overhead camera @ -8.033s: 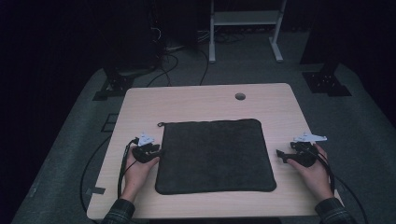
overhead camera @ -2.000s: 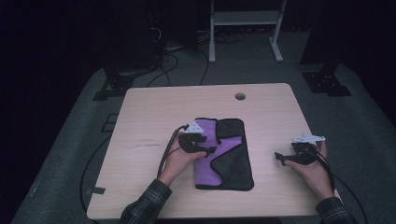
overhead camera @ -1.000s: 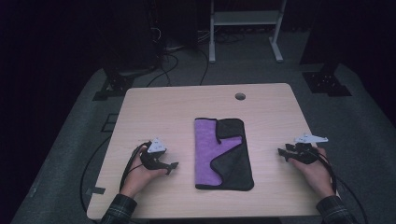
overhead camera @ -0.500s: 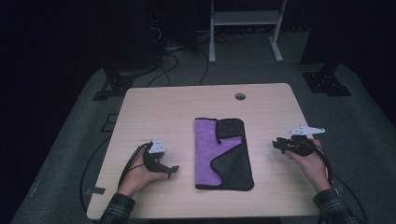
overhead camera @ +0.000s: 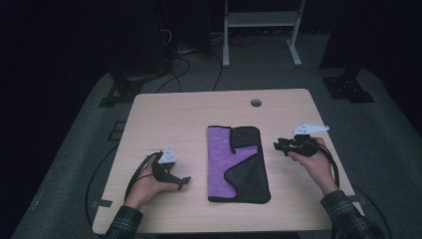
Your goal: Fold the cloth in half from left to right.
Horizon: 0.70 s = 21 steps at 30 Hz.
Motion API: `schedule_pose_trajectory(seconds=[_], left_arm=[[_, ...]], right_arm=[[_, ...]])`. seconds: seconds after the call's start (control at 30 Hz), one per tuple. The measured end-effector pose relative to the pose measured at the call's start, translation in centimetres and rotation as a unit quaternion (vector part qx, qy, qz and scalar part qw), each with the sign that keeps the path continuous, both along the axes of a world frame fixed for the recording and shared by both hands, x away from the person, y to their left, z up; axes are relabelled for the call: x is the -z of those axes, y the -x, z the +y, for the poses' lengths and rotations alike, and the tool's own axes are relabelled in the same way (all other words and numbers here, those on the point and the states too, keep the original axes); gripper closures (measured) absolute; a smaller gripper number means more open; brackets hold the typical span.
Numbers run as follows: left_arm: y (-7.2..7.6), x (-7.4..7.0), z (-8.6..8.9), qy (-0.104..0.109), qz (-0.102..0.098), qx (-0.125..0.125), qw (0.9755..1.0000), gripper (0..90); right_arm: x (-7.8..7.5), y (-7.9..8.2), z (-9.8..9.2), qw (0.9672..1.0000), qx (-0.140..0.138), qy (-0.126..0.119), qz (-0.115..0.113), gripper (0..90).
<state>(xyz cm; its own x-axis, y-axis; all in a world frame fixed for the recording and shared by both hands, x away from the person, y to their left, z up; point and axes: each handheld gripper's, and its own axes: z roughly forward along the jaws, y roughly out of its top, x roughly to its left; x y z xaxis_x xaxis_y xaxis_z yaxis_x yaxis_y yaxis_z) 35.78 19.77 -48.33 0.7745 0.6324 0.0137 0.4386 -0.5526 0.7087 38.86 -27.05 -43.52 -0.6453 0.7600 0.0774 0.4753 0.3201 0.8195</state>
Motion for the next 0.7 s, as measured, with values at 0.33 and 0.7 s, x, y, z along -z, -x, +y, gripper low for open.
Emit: schedule_pose_trajectory(seconds=[0.33,0.7], left_arm=[[0.0,0.0,0.0,0.000,-0.001,-0.001,1.0000,0.0],[0.0,0.0,-0.1,0.000,-0.001,-0.005,1.0000,0.0]], right_arm=[[-0.3,-1.3,4.1,0.9990,-0.044,-0.012,0.000,65.1],[0.5,-2.2,9.5,0.9953,-0.095,-0.004,0.012,64.5]])
